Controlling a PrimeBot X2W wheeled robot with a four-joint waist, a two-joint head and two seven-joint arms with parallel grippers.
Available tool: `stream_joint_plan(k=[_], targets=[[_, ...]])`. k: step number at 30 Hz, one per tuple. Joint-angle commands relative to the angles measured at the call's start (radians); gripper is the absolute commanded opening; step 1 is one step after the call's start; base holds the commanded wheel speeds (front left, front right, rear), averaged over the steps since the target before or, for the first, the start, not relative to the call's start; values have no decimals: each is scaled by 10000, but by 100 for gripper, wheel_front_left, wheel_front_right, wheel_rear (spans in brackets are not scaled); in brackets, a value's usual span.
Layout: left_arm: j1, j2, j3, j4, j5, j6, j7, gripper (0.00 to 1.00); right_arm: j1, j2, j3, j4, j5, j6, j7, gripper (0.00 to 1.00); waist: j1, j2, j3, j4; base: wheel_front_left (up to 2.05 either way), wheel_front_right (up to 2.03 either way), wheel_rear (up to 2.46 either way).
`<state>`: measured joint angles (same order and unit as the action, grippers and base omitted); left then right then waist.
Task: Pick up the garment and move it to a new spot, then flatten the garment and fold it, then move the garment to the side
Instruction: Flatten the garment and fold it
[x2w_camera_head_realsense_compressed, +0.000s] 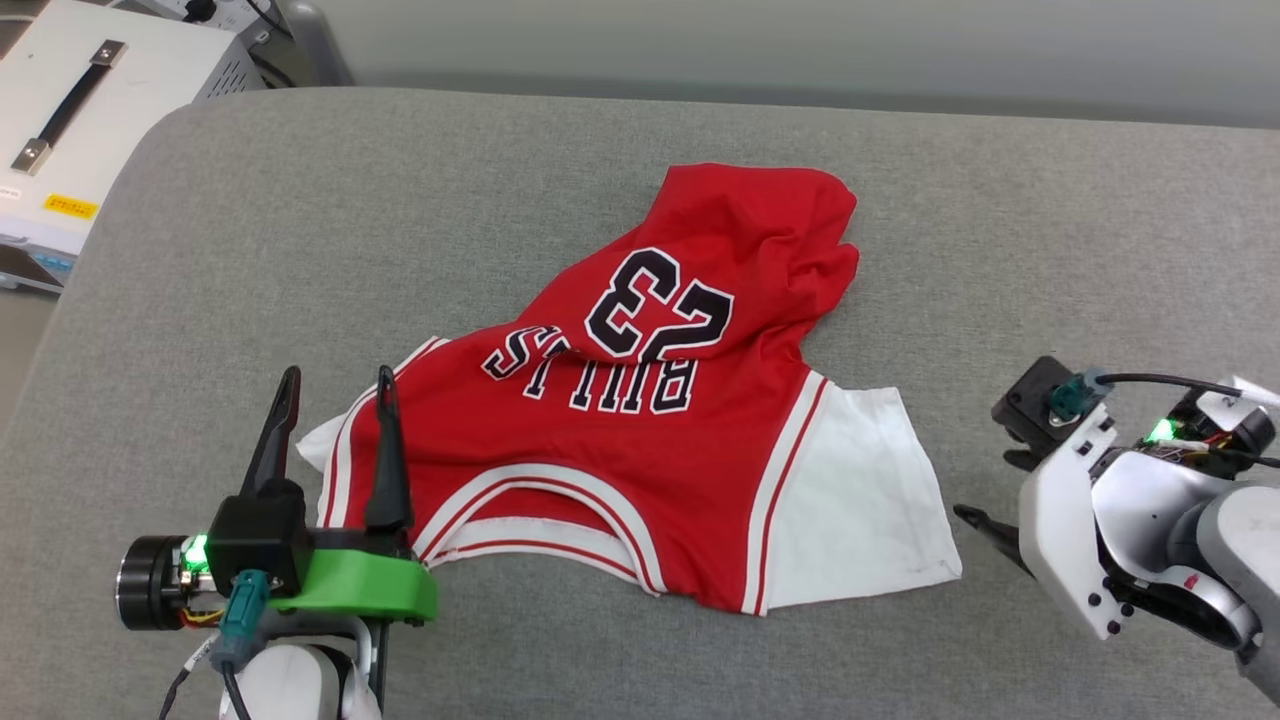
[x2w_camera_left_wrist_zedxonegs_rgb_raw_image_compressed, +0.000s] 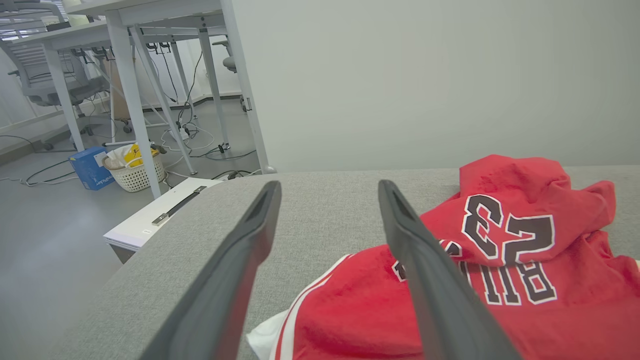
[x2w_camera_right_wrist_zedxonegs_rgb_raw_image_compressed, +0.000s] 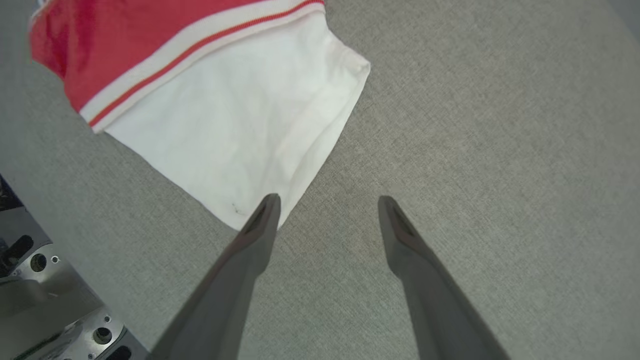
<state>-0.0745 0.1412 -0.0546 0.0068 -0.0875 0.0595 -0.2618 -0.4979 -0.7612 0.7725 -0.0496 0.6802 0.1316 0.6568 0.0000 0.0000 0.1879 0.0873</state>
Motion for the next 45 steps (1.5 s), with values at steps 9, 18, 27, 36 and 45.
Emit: stream_joint_plan(k=[9, 18, 27, 36, 45], targets=[[76, -489, -4, -152, 325, -199, 1, 100, -527, 893, 1553, 2302, 303, -9, -496, 100, 0, 0, 455, 290, 0, 0, 0], [303, -675, 220, -47, 414, -283, 1, 100, -887, 1274, 2508, 3763, 847, -9, -2443, 0, 0, 0, 170, 251, 0, 0, 0], [619, -715, 515, 112, 425, -384, 1, 100, -838, 361, 960, 3684, 1232, -9, -3847, 0, 0, 0, -311, 5, 0, 0, 0], [725, -766, 687, 415, 439, -515, 1, 100, 607, -454, -794, 4660, 2250, -9, -4022, 0, 0, 0, -383, -131, 0, 0, 0], [611, -741, 768, 771, 530, -717, 1, 100, 1536, -315, -1393, 6425, 2579, -9, -4241, 0, 0, 0, -419, -61, 0, 0, 0]])
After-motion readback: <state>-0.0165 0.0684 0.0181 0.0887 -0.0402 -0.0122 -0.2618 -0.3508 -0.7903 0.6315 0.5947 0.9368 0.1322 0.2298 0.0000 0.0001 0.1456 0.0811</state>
